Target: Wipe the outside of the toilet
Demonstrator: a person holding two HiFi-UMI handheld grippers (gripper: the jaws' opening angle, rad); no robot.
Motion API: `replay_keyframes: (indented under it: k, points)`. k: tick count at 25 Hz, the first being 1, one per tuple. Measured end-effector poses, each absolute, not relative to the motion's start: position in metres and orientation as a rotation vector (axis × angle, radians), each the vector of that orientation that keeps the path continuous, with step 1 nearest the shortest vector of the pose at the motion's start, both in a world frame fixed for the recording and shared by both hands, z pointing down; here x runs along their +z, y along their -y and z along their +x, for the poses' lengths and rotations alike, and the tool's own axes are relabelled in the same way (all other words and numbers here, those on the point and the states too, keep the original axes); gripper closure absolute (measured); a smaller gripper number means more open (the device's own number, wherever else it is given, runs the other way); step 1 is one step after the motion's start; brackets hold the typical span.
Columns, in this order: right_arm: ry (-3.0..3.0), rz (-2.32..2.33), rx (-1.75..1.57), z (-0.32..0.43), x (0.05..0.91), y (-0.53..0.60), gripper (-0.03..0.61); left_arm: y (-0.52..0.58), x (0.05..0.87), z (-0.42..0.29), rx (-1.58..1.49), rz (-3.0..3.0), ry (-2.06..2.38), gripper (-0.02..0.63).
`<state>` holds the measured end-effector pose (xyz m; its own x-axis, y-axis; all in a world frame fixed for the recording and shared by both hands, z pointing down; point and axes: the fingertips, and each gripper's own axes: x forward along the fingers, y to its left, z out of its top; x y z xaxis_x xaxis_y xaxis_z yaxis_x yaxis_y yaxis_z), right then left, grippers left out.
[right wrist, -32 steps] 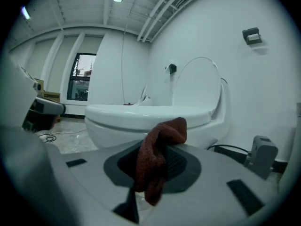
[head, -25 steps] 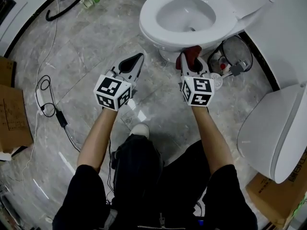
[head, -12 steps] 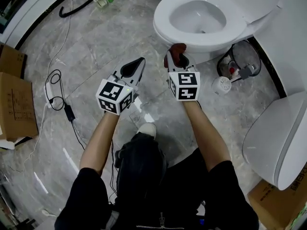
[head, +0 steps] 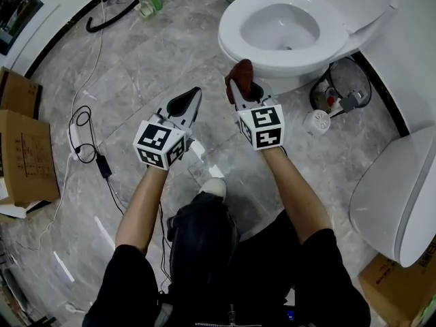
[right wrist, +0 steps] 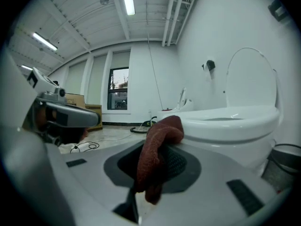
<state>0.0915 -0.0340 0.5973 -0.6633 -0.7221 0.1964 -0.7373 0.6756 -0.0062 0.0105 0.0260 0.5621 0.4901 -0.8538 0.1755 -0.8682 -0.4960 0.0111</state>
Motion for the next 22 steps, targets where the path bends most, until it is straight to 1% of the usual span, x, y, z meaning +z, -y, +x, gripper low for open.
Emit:
replay_keyframes:
  k: [5,10,18,22]
  points:
    - [2.751,1.199,0.092,0.127,0.583,0.012,0.494,-0.017,0.564,0.038,0.200,2.669,1.442,0.606]
    - [2.685,1.302,0.119,0.191,0.586,0.015,0.492,-0.003,0.568,0.080,0.174,2.726,1.331,0.606]
    - [2.375,1.628,0.127,0.315,0.616,0.058,0.492,0.008,0.580,0.139,0.168,2.793,1.166,0.606]
    - [2.191,1.707,0.176,0.350,0.638,0.094,0.492,0.011,0.583,0.146,0.183,2.808,1.142,0.606]
